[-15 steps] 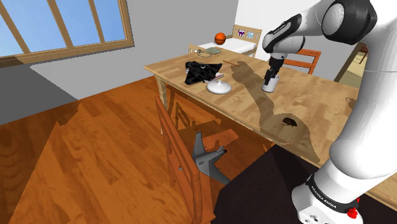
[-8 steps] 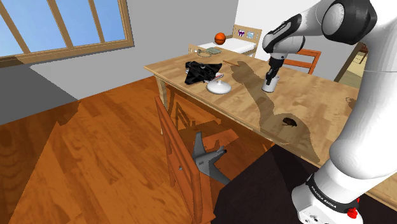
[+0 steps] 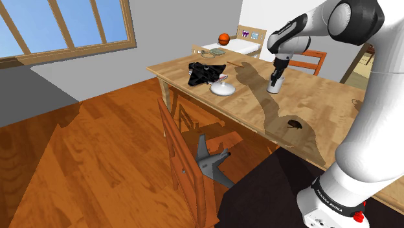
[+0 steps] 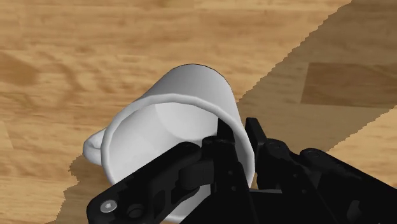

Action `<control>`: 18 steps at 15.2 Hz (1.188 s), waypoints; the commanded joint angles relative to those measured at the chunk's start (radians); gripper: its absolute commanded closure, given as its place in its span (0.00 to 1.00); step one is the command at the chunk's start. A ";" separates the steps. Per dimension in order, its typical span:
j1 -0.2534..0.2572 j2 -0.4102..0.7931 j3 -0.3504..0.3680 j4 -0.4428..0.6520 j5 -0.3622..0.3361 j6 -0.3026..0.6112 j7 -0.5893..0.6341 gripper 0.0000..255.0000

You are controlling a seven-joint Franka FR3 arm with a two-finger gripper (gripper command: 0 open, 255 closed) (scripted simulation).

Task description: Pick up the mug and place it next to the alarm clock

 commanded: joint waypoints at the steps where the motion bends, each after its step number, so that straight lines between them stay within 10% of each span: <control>1: 0.002 -0.010 -0.002 0.009 -0.005 -0.017 0.003 1.00; 18: 0.012 -0.091 -0.020 0.133 -0.047 -0.217 0.024 1.00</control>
